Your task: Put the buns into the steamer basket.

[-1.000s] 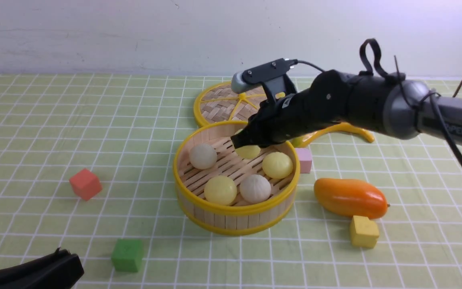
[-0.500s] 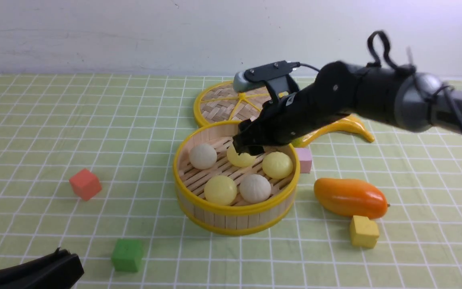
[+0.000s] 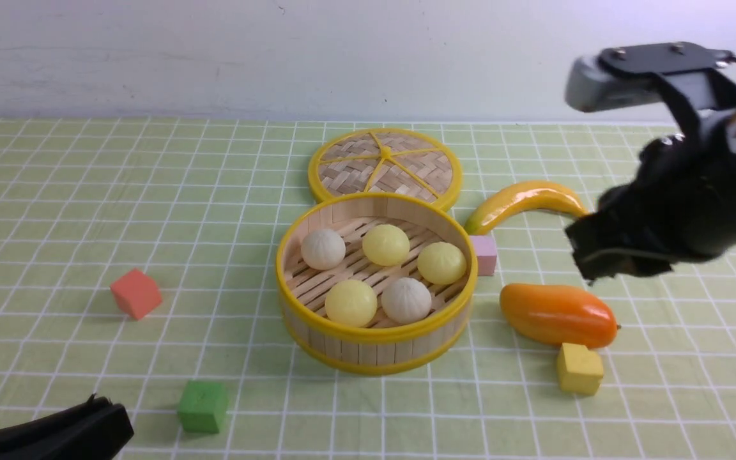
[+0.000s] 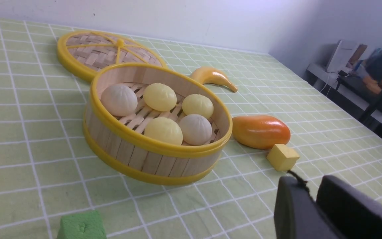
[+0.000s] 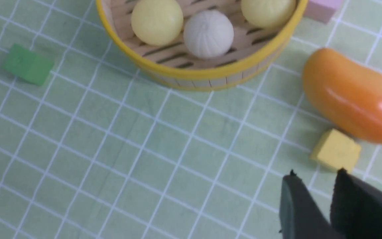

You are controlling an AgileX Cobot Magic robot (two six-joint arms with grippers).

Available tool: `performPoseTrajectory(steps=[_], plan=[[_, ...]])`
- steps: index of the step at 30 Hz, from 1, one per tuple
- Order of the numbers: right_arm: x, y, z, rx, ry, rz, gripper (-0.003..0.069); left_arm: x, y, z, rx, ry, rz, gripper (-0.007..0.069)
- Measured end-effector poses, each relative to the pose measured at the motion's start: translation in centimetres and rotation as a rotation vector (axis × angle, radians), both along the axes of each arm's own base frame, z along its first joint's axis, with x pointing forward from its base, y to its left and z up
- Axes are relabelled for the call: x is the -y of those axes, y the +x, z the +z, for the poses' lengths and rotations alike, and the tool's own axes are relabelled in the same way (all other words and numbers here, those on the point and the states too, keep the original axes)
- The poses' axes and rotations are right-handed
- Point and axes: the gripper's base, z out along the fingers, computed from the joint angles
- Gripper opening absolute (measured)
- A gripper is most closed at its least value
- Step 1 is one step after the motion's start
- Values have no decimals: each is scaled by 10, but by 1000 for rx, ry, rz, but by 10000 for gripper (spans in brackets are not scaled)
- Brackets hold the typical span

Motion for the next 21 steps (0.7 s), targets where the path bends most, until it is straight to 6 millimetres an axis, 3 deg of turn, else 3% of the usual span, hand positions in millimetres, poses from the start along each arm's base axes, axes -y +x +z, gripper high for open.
performPoseTrajectory(steps=[6, 10, 15, 16, 18, 19, 20, 21], plan=[[19, -40, 17, -17, -18, 29, -2, 0, 0, 0, 0, 0, 0, 103], [26, -52, 22, -27, -45, 36, -11, 0, 0, 0, 0, 0, 0, 103], [50, -71, 13, 111, -48, -31, -11, 0, 0, 0, 0, 0, 0, 104], [68, -88, 2, 220, -15, -98, -11, 0, 0, 0, 0, 0, 0, 105], [84, -107, -29, 336, 21, -177, -11, 0, 0, 0, -3, 2, -1, 106], [88, -113, -31, 366, 31, -193, -11, 0, 0, 0, -3, 2, -1, 106], [99, -131, -67, 473, 56, -255, -11, 0, 0, -1, -8, 5, -2, 107], [104, -141, -77, 532, 69, -283, -11, 0, 0, -1, -8, 6, -2, 108]])
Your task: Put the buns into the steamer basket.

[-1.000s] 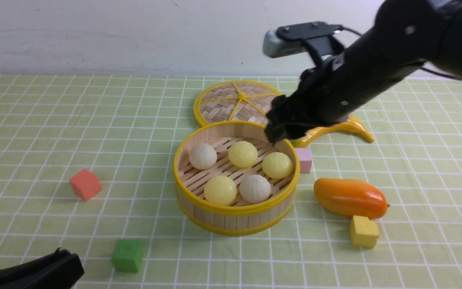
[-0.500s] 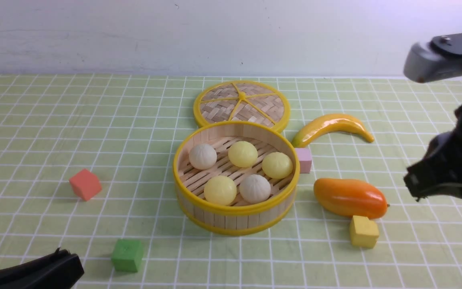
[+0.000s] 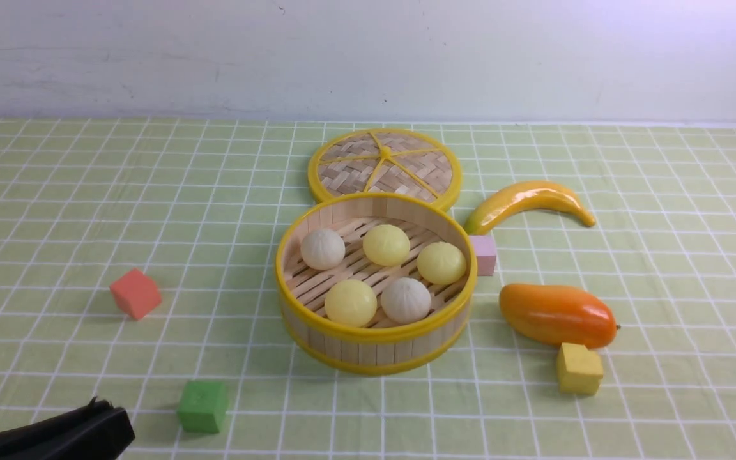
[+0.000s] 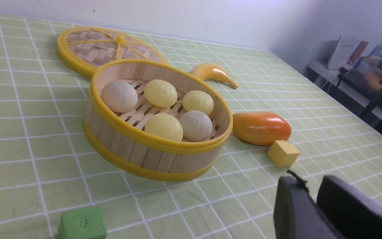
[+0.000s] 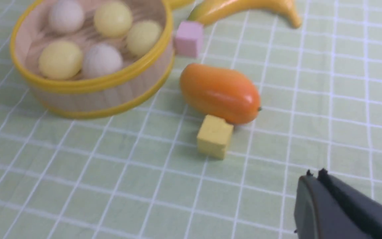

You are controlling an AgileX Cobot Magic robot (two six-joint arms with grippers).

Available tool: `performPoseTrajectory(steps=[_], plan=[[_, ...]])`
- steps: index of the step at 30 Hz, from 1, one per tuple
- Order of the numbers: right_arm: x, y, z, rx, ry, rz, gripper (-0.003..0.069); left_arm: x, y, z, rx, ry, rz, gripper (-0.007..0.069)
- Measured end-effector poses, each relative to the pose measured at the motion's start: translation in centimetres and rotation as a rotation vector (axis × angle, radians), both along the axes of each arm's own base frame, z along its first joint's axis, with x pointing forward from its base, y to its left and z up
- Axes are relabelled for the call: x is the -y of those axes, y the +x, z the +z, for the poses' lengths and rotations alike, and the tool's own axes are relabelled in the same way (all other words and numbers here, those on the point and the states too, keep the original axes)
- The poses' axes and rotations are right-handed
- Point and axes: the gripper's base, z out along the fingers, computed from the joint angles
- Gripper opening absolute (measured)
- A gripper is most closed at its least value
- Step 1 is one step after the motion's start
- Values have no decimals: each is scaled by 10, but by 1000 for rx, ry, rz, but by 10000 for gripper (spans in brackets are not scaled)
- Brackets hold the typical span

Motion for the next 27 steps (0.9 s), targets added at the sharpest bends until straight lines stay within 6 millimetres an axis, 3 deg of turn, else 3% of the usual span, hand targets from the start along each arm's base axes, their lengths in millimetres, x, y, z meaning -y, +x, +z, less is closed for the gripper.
performPoseTrajectory(steps=[2, 3, 4, 7, 8, 27], plan=[[7, -15, -40, 92, 13, -49, -11, 0, 0, 0, 0, 0, 0, 110], [8, -18, -47, 110, 16, -58, -11, 0, 0, 0, -1, 0, 0, 110], [12, -27, -72, 173, 33, -94, -11, 0, 0, 0, -1, 0, 0, 110], [14, -32, -96, 195, 53, -129, -11, 0, 0, 0, -1, 0, 0, 111], [15, -33, -113, 162, 65, -158, -11, 0, 0, 0, -1, 0, 0, 111], [16, -34, -116, 144, 73, -184, 1, 0, 0, 0, -1, 1, 0, 115]])
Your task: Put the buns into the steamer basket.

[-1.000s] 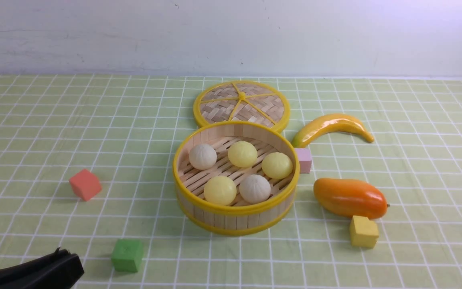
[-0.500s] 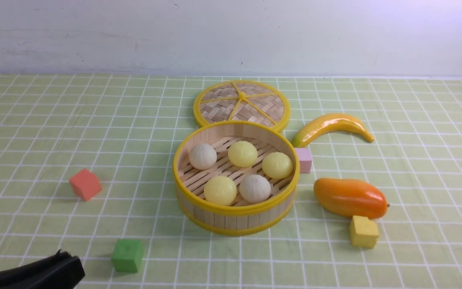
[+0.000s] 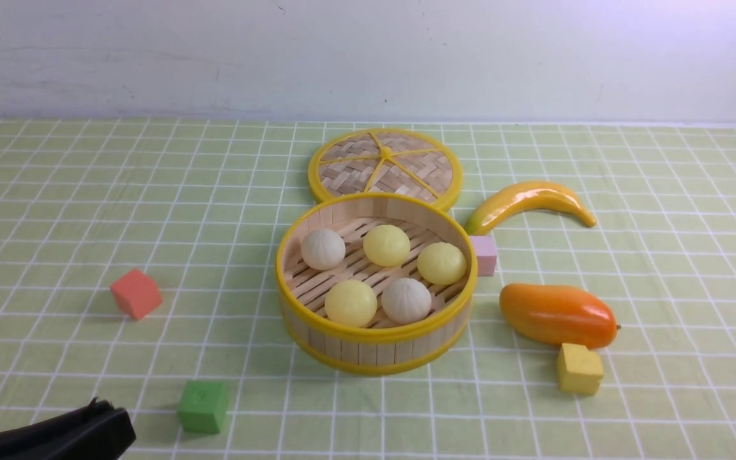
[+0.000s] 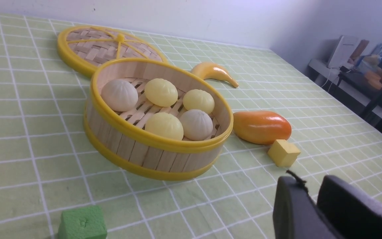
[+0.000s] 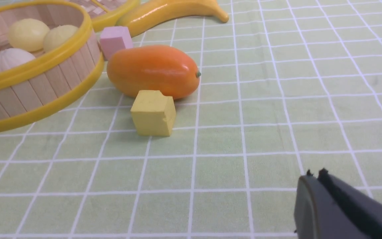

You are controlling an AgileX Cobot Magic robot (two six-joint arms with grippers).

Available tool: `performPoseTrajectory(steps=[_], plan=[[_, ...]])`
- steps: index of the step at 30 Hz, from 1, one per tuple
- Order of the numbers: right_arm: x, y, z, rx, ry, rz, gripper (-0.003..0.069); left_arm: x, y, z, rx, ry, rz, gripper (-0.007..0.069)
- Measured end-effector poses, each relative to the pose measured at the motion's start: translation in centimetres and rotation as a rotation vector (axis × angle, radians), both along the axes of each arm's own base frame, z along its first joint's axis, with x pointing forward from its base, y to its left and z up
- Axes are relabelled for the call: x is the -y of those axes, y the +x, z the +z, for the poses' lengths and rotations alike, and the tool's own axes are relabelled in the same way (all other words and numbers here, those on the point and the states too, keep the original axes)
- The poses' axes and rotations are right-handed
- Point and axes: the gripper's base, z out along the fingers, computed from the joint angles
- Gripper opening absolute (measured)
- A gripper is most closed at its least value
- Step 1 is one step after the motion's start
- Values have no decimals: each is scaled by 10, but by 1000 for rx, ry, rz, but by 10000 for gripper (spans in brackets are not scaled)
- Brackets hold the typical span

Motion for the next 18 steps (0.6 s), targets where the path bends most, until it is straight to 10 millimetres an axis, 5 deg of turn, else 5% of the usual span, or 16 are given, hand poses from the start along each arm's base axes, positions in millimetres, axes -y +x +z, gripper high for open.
performPoseTrajectory(steps=[18], plan=[[0, 0, 0, -1, 0, 0, 20, -12, -1, -8, 65, -6, 107, 107]])
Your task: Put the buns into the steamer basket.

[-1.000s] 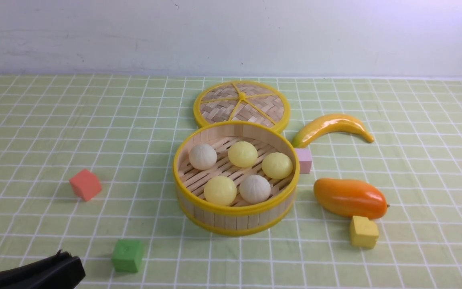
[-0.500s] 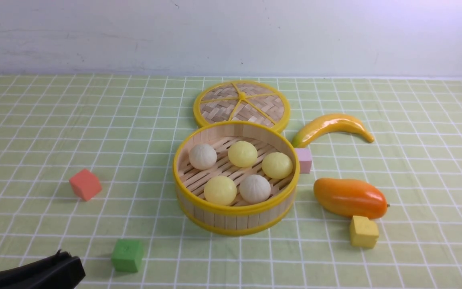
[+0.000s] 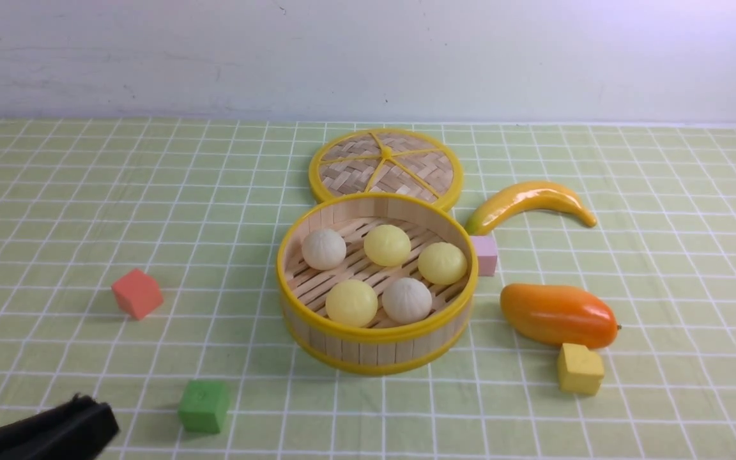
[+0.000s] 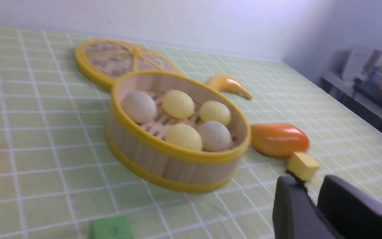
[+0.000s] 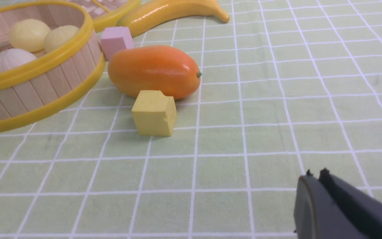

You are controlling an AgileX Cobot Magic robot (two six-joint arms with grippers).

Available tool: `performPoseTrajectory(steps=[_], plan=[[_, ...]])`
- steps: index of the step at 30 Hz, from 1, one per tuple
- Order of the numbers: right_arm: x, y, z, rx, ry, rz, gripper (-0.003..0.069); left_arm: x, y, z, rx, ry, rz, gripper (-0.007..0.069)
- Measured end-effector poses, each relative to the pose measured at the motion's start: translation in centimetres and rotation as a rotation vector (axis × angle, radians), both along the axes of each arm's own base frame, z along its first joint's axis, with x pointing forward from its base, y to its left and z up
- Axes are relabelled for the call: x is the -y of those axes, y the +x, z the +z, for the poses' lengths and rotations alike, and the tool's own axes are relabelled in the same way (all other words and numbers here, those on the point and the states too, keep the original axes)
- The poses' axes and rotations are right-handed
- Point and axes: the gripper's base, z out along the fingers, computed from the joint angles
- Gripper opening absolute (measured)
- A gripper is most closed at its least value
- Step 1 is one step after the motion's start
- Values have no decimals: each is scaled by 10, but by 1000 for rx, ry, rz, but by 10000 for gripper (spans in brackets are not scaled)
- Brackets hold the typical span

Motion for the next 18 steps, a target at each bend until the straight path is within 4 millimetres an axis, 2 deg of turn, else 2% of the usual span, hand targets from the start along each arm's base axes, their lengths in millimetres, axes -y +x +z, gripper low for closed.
performPoseTrajectory(steps=[3, 6, 9, 12, 18], plan=[[0, 0, 0, 0, 0, 0, 22, -11, -3, -6, 35, -9, 113, 63], [0, 0, 0, 0, 0, 0, 22, -25, -12, -27, 64, 12, 270, -13], [0, 0, 0, 0, 0, 0, 22, -29, -14, -50, -5, 42, 343, -13], [0, 0, 0, 0, 0, 0, 22, -30, -15, -71, -163, 88, 364, -13], [0, 0, 0, 0, -2, 0, 25, -30, -17, -79, -239, 108, 360, -13]])
